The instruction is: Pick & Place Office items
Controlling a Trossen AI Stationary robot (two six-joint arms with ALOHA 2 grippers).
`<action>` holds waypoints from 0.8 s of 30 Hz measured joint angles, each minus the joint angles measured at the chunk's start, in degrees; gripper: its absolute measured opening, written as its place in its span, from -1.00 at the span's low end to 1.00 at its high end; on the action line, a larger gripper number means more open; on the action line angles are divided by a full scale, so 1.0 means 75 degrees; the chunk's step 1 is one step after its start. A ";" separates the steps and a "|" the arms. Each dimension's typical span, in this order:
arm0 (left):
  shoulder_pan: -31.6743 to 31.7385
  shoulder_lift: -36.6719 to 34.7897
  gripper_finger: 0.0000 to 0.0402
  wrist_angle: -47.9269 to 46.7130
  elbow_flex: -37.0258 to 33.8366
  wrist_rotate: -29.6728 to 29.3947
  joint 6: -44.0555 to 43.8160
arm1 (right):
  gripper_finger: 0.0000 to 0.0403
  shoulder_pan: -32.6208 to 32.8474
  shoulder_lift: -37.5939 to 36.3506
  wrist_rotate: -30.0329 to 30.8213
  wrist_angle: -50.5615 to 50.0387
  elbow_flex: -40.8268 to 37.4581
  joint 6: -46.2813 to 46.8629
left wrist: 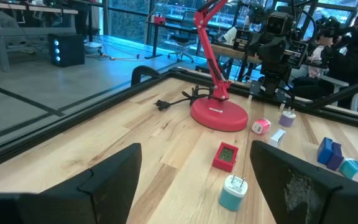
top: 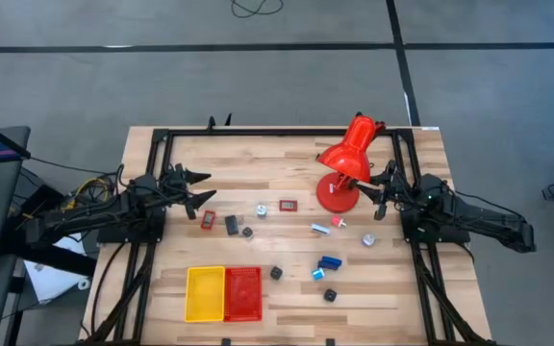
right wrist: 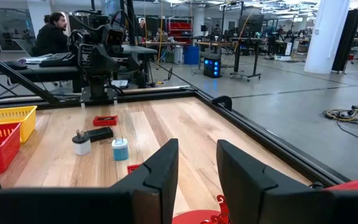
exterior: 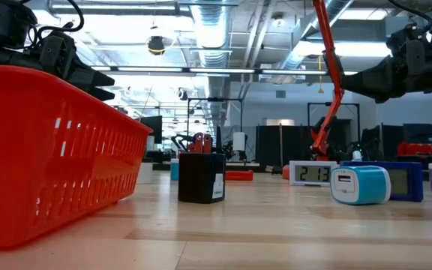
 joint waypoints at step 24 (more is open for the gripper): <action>-0.0001 0.0130 0.48 0.0233 0.0000 0.0506 -0.1003 | -0.49 0.0000 0.0000 0.0001 0.0000 0.0000 0.0000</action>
